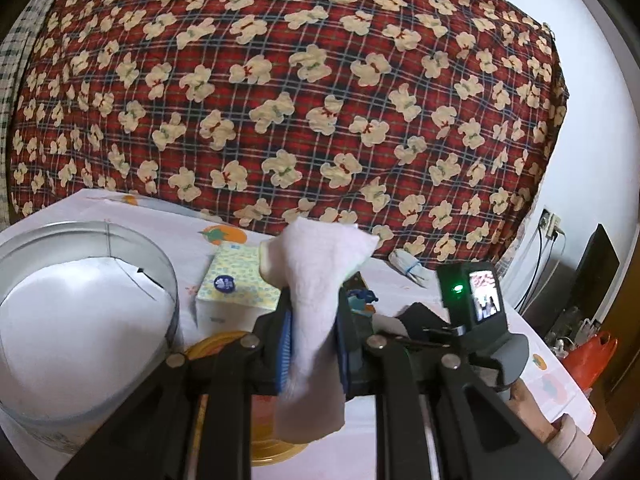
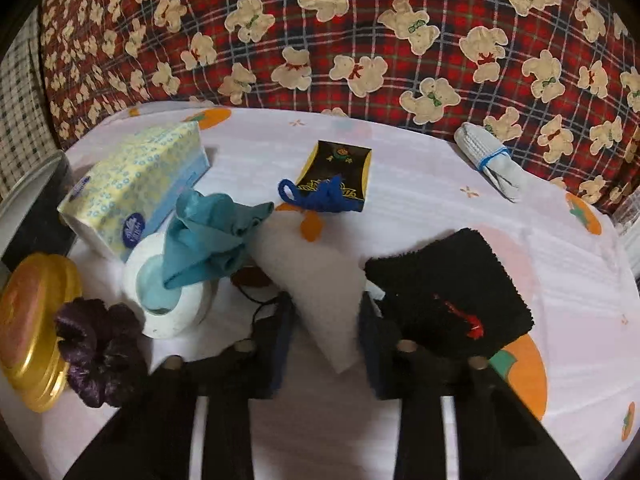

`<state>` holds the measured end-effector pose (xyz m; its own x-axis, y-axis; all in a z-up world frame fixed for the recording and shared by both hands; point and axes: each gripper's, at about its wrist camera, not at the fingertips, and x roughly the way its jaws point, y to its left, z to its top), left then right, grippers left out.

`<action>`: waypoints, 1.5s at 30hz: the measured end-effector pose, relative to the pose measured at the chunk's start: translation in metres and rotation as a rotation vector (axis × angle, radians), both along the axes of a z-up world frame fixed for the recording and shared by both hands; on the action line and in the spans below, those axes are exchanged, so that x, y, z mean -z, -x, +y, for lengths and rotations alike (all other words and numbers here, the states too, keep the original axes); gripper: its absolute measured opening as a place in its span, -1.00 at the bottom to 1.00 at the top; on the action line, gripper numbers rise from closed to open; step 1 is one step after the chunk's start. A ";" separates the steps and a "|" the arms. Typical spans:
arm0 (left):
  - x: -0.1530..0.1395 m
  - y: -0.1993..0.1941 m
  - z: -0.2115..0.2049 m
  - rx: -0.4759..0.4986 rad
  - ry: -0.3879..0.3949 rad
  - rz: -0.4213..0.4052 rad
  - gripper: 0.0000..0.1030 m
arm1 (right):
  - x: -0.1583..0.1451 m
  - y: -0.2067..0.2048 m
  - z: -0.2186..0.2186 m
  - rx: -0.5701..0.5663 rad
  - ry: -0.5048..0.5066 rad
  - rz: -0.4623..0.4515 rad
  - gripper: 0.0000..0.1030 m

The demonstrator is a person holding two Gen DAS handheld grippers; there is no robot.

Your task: Organize soft objects

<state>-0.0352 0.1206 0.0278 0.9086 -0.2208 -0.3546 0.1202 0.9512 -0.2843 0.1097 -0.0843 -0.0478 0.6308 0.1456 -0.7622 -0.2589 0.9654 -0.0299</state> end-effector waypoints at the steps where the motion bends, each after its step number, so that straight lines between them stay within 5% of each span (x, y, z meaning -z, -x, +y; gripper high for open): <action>1: 0.001 0.000 0.001 0.004 0.002 0.002 -0.67 | -0.001 0.001 -0.001 -0.003 -0.017 -0.003 -0.69; 11: 0.004 0.003 0.006 0.024 0.031 0.013 -0.67 | -0.025 0.065 -0.035 0.053 -0.261 -0.146 -0.77; 21: 0.003 0.014 0.020 0.026 0.038 0.025 -0.67 | -0.049 0.136 -0.031 0.138 -0.374 -0.330 -0.77; 27: 0.000 0.019 0.038 -0.003 0.024 0.018 -0.67 | -0.068 0.156 0.017 0.056 -0.386 -0.381 -0.77; 45: 0.010 0.017 0.163 -0.314 -0.040 0.110 -0.67 | -0.080 0.149 0.186 -0.195 -0.389 -0.416 -0.77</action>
<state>-0.0526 0.2832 0.0178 0.8857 0.0795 -0.4574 -0.2097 0.9475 -0.2413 -0.0398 0.1015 0.0319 0.7986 0.5069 -0.3244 -0.4744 0.8619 0.1790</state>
